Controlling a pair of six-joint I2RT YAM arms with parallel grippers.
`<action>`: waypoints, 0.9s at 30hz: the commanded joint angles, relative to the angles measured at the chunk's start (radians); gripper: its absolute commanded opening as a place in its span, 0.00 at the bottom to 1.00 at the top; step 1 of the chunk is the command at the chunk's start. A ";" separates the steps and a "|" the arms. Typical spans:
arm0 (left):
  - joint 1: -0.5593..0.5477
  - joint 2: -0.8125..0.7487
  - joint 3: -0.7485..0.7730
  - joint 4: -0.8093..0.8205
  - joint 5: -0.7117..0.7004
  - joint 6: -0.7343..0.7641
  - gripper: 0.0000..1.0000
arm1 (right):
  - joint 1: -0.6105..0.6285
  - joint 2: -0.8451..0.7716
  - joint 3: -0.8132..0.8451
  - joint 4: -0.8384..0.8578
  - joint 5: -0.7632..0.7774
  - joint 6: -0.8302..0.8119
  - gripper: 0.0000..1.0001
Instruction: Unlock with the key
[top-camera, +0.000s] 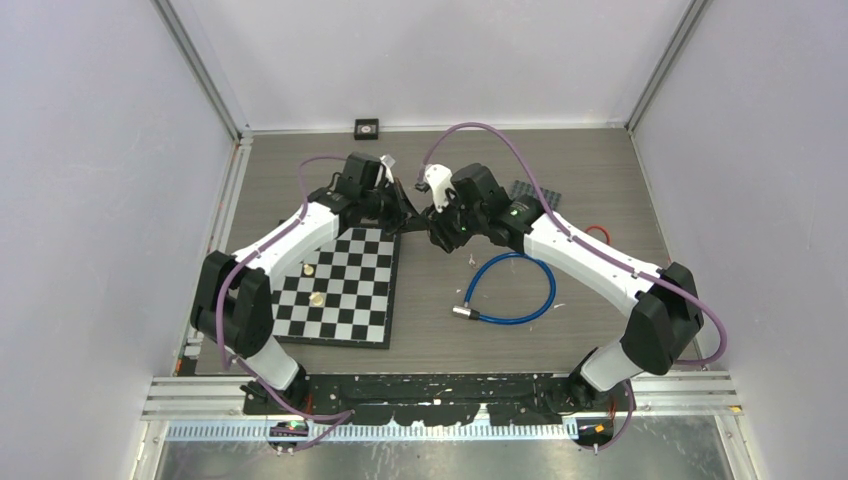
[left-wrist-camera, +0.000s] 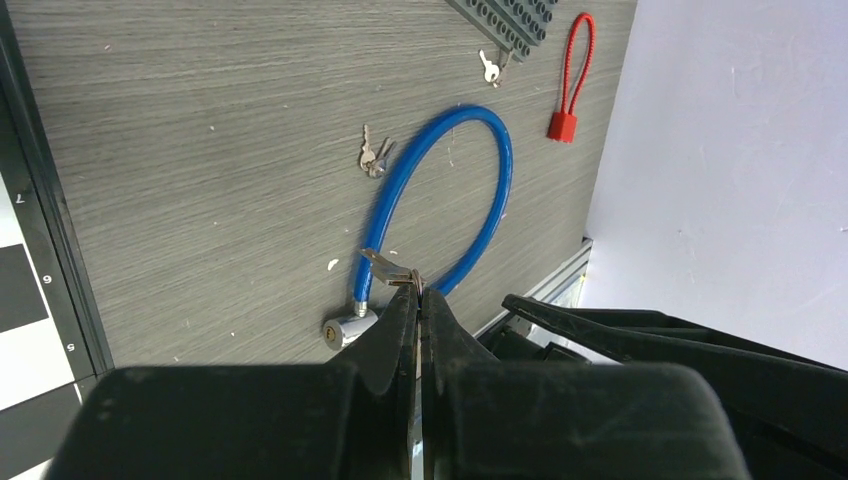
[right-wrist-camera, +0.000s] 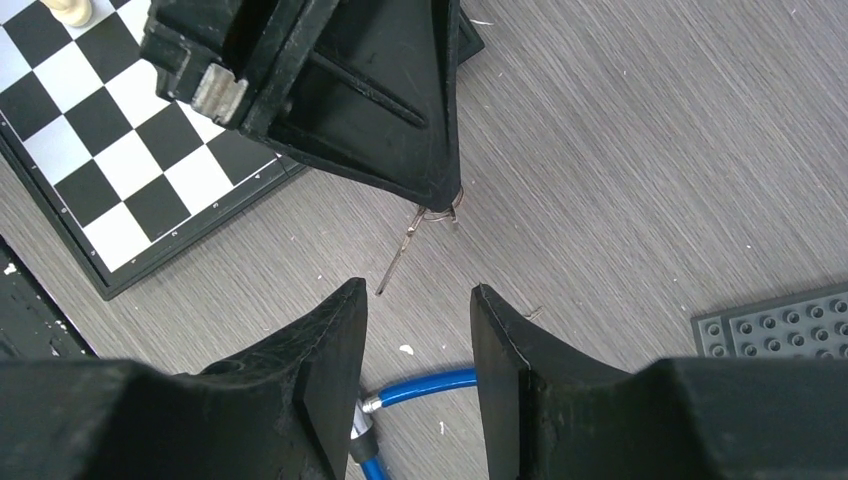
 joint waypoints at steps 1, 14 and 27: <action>-0.001 -0.007 0.027 -0.006 -0.021 0.002 0.00 | 0.008 -0.022 0.038 0.040 -0.003 0.028 0.47; -0.001 -0.019 0.017 0.012 -0.005 -0.024 0.00 | 0.010 0.050 0.068 0.047 -0.040 0.054 0.45; 0.000 -0.027 0.006 0.023 -0.006 -0.034 0.00 | 0.017 0.077 0.061 0.060 -0.020 0.051 0.31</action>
